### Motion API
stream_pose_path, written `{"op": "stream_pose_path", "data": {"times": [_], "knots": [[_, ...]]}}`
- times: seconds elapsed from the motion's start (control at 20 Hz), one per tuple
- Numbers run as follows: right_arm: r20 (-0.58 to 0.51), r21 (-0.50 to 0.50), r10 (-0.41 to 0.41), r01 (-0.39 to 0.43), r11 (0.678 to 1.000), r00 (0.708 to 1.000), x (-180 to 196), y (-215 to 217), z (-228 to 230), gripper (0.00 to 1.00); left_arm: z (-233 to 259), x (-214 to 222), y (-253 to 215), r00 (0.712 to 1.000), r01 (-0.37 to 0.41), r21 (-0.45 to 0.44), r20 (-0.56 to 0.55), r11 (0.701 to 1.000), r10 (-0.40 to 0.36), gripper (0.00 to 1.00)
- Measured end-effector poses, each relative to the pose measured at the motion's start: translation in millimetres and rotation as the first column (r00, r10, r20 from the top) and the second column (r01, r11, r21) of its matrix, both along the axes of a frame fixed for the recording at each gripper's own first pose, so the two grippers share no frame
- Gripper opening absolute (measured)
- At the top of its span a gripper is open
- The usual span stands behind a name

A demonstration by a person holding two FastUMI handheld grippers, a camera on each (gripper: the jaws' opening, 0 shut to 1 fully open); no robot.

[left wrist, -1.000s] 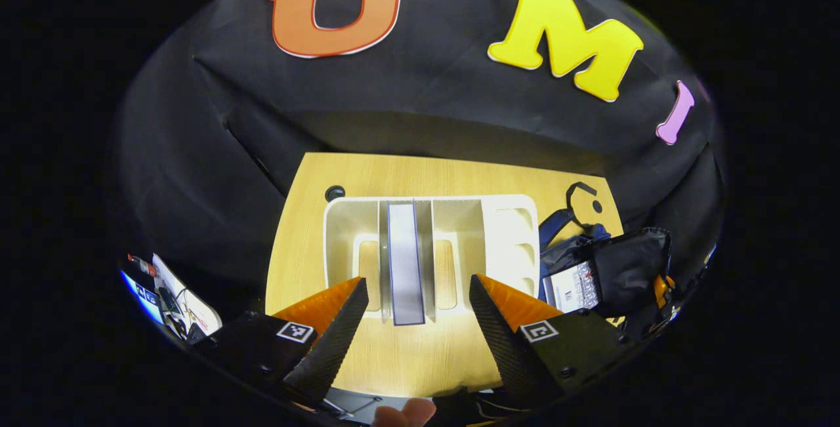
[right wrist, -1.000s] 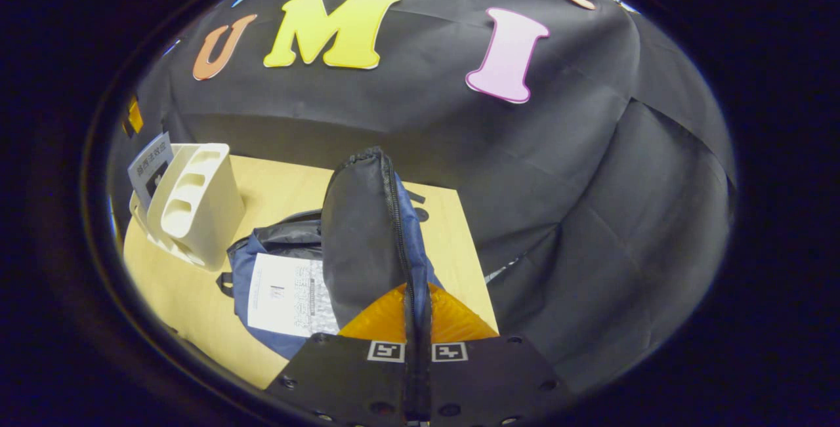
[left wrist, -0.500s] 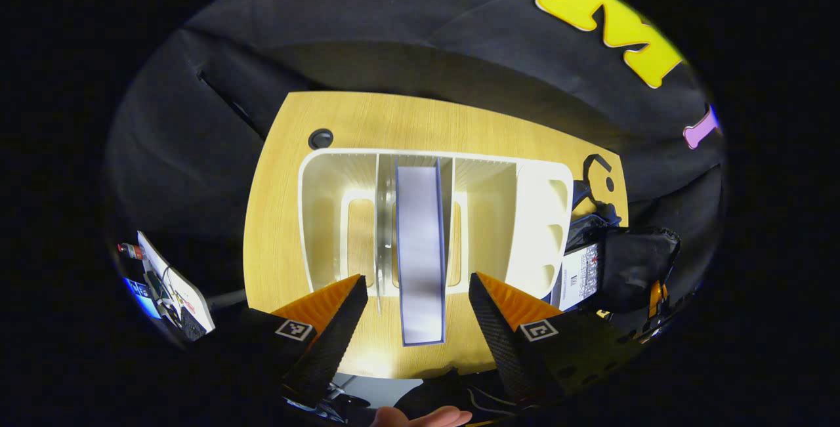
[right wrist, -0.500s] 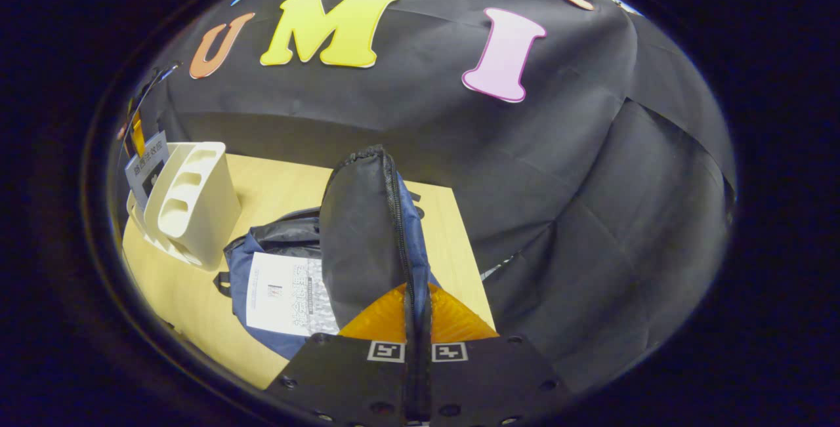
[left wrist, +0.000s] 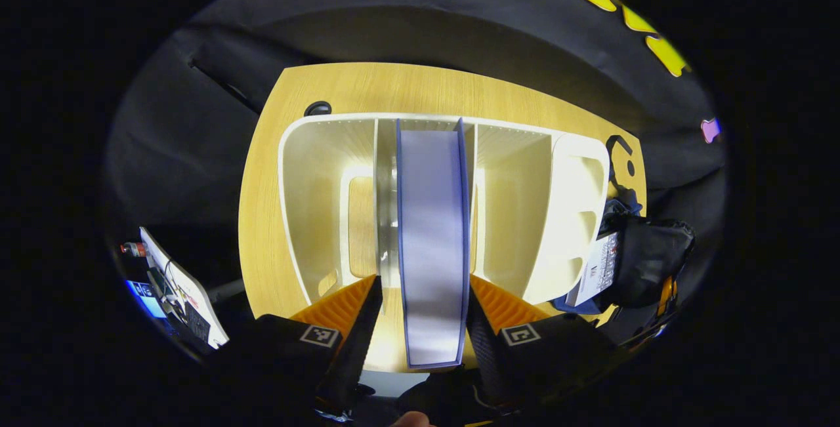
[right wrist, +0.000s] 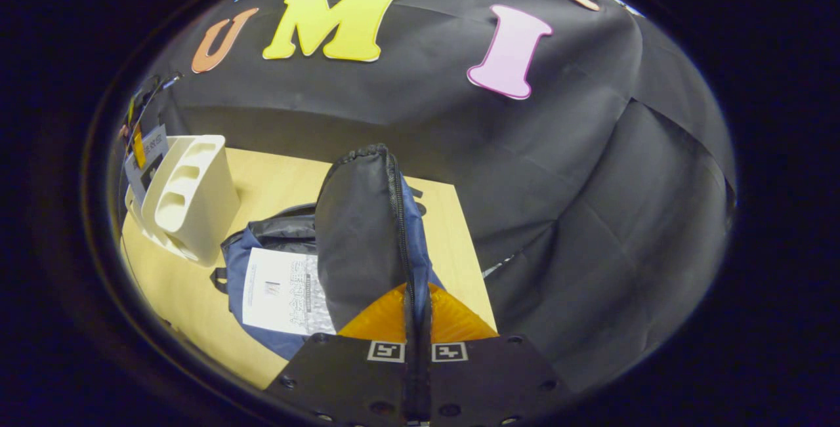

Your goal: Open the schoolbag, grab two books from the bookshelf and put them into the schoolbag.

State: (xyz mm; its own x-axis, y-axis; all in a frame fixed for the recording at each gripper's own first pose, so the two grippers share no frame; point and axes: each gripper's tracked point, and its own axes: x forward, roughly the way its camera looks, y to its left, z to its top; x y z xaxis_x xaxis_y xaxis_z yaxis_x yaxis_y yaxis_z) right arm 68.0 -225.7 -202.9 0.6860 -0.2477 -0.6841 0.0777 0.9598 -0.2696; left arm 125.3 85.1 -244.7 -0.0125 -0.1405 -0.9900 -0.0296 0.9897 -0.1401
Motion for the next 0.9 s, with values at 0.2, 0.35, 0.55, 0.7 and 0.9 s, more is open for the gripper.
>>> {"op": "stream_pose_path", "data": {"times": [0.2,0.35,0.55,0.7,0.9], "knots": [[-0.003,0.011,-0.003,0.003,1.000,1.000,-0.4,-1.8,-2.0,0.00,-5.8,-0.9,0.0,1.000,-0.026,0.015,-0.018,1.000,0.026,0.59],[-0.002,0.015,0.005,-0.005,1.000,1.000,0.0,-2.2,-2.9,0.00,-4.5,-4.3,0.5,0.999,-0.046,0.026,-0.026,0.999,0.047,0.46],[-0.002,0.006,0.014,-0.014,1.000,1.000,0.4,-6.2,-4.8,0.00,14.3,-14.2,-2.6,0.996,-0.094,-0.009,0.000,0.996,0.094,0.43],[0.000,0.014,0.021,-0.021,1.000,1.000,0.0,-6.7,-6.6,0.00,46.5,-25.3,5.2,0.994,-0.085,-0.018,0.069,0.996,0.086,0.41],[0.007,0.022,0.033,-0.033,0.999,0.999,-0.7,-6.0,-6.1,0.00,99.6,-51.1,9.8,0.982,-0.120,-0.070,0.139,0.990,0.128,0.41]]}}
